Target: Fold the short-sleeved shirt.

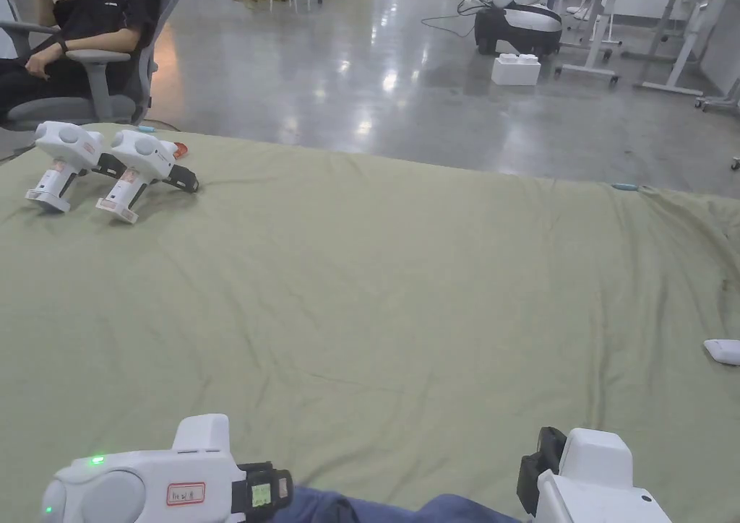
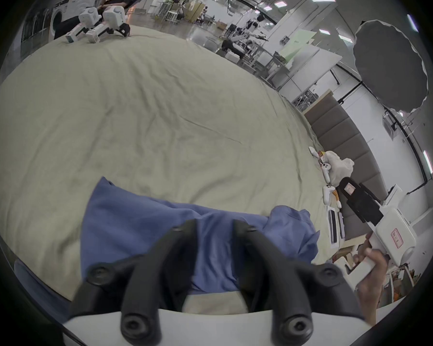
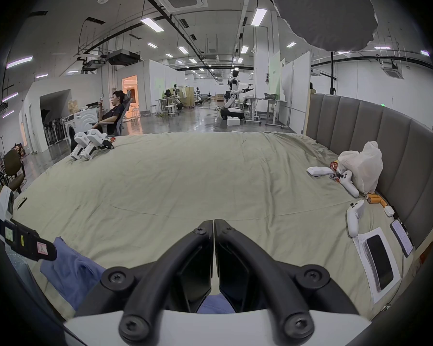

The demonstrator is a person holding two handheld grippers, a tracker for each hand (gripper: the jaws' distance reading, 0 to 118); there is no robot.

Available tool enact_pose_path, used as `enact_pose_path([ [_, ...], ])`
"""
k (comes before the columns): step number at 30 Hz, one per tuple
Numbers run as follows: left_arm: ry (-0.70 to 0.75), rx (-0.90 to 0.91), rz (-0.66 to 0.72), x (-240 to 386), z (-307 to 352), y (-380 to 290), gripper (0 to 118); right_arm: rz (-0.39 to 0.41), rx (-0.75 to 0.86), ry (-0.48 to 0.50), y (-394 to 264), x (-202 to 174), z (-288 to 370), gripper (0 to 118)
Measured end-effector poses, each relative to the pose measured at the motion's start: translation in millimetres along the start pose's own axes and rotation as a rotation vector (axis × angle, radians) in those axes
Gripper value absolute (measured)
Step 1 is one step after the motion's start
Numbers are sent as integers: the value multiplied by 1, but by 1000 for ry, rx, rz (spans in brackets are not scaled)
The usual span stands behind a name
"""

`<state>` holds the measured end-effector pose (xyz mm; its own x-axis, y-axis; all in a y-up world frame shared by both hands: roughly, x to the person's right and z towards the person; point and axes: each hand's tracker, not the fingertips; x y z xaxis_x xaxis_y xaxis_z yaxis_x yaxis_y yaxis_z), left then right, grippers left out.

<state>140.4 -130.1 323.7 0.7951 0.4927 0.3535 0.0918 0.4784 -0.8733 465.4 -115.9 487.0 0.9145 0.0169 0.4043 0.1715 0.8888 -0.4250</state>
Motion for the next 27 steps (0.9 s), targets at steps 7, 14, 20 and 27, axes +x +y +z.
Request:
enact_pose_path([
  [7,84,-173,-132,11,-53,-23,3,5,-19,-1,-6,2,-1,0],
  [14,11,-158,-265,51,-71,-46,3,12,-39,-9,-11,6,0,0],
  [20,-49,-204,-198,59,-94,-54,3,18,-45,-10,-11,5,2,0],
  [27,-136,-137,-146,35,-57,-46,3,28,-27,-8,-6,4,5,0],
])
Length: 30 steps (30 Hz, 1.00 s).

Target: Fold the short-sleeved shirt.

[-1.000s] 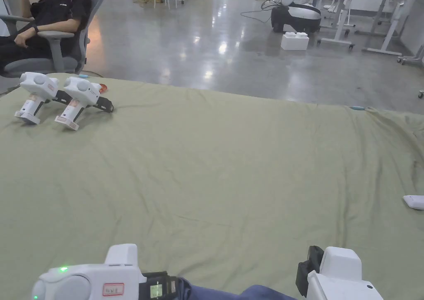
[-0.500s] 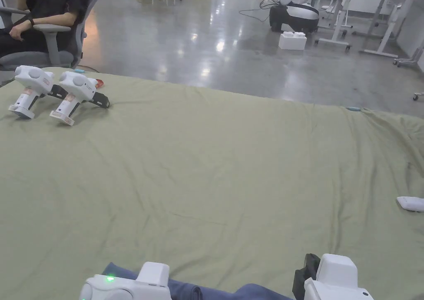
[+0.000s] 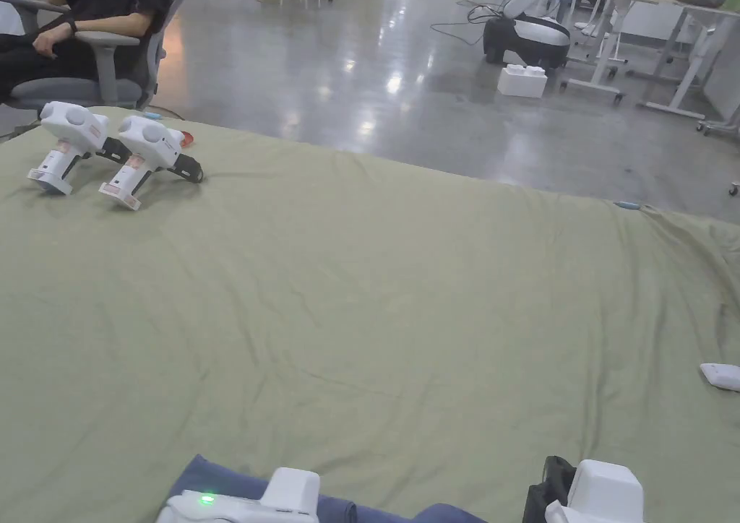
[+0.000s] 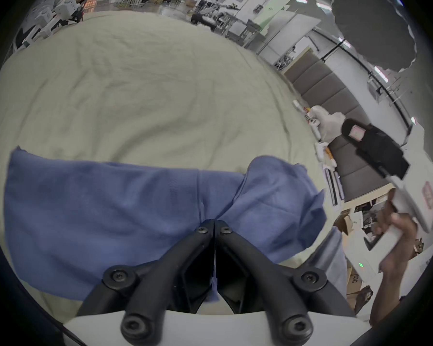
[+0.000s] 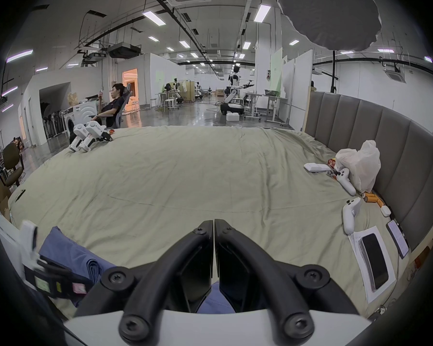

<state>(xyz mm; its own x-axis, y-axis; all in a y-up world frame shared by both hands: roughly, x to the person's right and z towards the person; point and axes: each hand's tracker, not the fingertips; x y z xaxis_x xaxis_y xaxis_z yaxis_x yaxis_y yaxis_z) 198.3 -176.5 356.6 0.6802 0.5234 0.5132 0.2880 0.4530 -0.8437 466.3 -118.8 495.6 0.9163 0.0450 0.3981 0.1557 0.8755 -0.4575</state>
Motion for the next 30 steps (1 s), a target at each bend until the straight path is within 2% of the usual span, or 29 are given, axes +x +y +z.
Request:
enact_pose_path([
  [2,-28,62,11,-17,29,7,7,1,11,1,3,-1,0,0],
  [4,-31,125,46,-39,54,13,23,2,16,2,6,-2,-1,0],
  [7,4,181,20,-78,82,19,43,1,17,6,9,-6,-4,0],
  [10,40,162,32,-120,95,22,61,4,18,9,11,-11,-4,0],
  [11,40,150,49,-136,97,21,61,3,19,10,12,-13,-4,0],
  [15,-29,82,112,-187,89,13,80,6,16,12,12,-21,-5,0],
  [17,-69,54,209,-212,81,6,80,5,12,14,12,-24,-5,0],
  [20,-229,151,292,-233,84,1,79,4,10,14,11,-27,-5,0],
  [23,-369,110,448,-232,73,-2,73,3,4,14,11,-30,-5,0],
  [24,-401,92,475,-234,68,-2,67,3,2,16,11,-31,-5,0],
  [27,-359,60,454,-236,48,-4,27,4,0,20,10,-33,-4,0],
  [28,-302,46,413,-231,45,-3,16,3,0,20,10,-34,-4,0],
  [30,-294,64,408,-218,48,-2,10,1,1,21,10,-33,-2,0],
])
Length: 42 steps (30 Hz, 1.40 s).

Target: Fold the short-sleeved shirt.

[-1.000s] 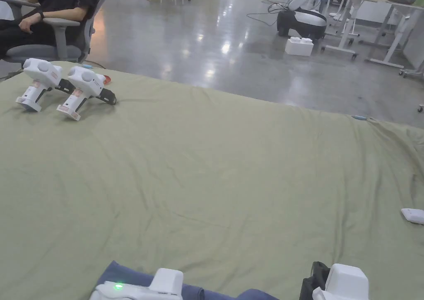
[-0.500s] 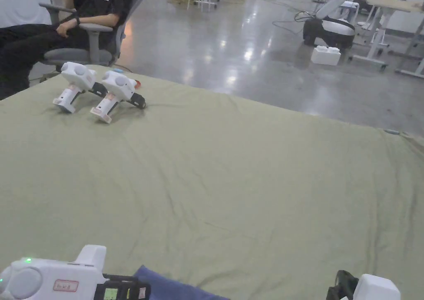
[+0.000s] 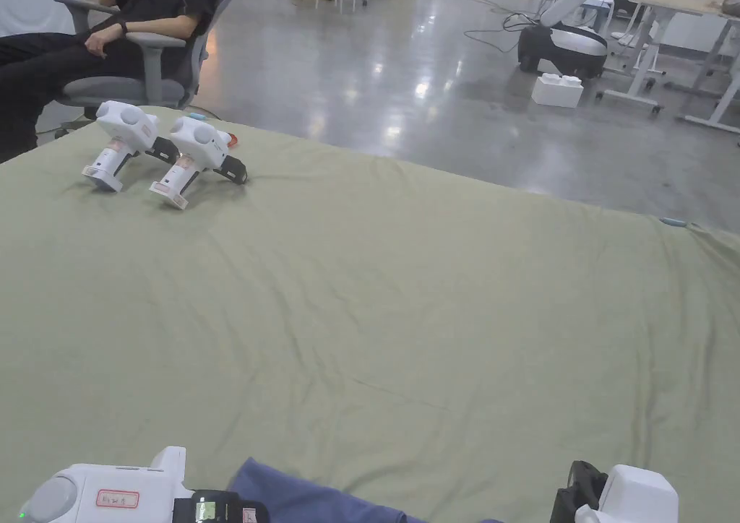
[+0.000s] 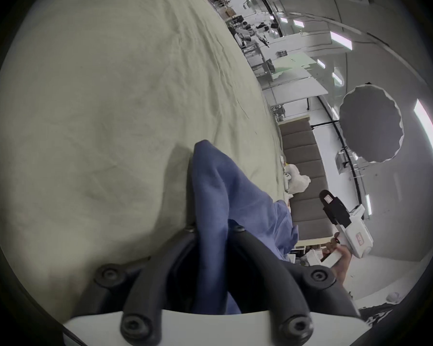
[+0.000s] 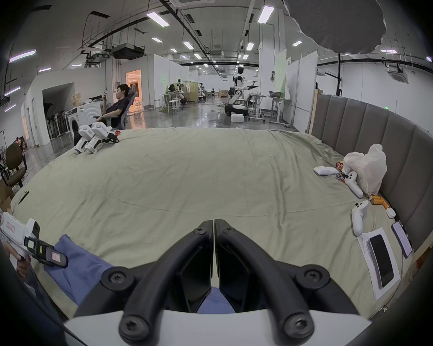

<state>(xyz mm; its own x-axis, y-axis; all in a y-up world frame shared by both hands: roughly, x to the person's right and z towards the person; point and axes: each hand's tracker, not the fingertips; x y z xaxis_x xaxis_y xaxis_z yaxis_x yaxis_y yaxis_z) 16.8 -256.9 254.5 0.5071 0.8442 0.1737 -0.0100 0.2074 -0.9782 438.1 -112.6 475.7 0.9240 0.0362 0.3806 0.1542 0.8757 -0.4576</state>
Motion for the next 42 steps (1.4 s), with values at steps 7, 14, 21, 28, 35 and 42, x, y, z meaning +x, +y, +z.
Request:
enact_pose_path([
  [7,90,64,-164,57,40,3,5,0,7,-6,2,9,0,0],
  [14,386,191,-348,123,111,16,5,-12,9,-2,1,17,-1,0],
  [21,678,191,-509,197,115,-6,5,-28,4,19,-4,18,-5,0],
  [28,710,113,-601,229,62,-19,5,-49,-3,20,-10,22,-7,0],
  [35,602,41,-638,260,16,-39,6,-58,-15,5,-15,30,-8,0],
  [42,530,-82,-567,250,-69,-64,6,-76,-30,-7,-20,35,-9,0],
])
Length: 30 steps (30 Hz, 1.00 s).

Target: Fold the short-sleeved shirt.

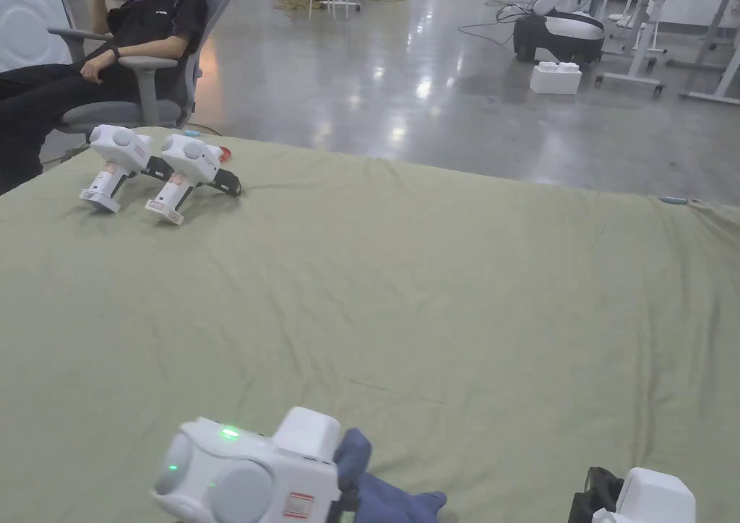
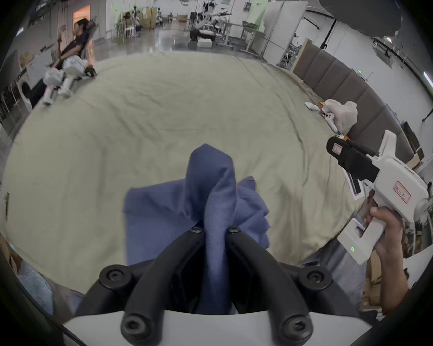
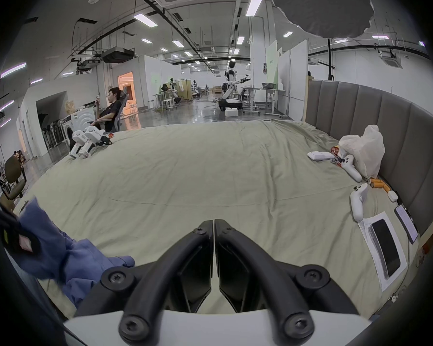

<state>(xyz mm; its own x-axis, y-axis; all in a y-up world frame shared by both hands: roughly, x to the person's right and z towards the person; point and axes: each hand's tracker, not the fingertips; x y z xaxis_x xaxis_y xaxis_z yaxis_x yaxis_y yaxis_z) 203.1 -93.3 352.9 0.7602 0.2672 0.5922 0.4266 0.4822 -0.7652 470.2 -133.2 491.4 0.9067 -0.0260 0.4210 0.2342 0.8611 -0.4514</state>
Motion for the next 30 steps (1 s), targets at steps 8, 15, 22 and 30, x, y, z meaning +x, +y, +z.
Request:
enact_pose_path([
  [8,5,-43,127,19,-79,-14,7,-4,-7,-8,-3,3,3,0],
  [15,-196,55,321,-8,-50,-16,75,-4,-12,-7,-4,5,1,0],
  [22,-214,157,324,-25,-29,-15,11,-10,-13,-11,-3,7,1,0],
  [30,-331,-28,295,-15,-80,-39,3,-13,-30,-23,-8,10,1,0],
])
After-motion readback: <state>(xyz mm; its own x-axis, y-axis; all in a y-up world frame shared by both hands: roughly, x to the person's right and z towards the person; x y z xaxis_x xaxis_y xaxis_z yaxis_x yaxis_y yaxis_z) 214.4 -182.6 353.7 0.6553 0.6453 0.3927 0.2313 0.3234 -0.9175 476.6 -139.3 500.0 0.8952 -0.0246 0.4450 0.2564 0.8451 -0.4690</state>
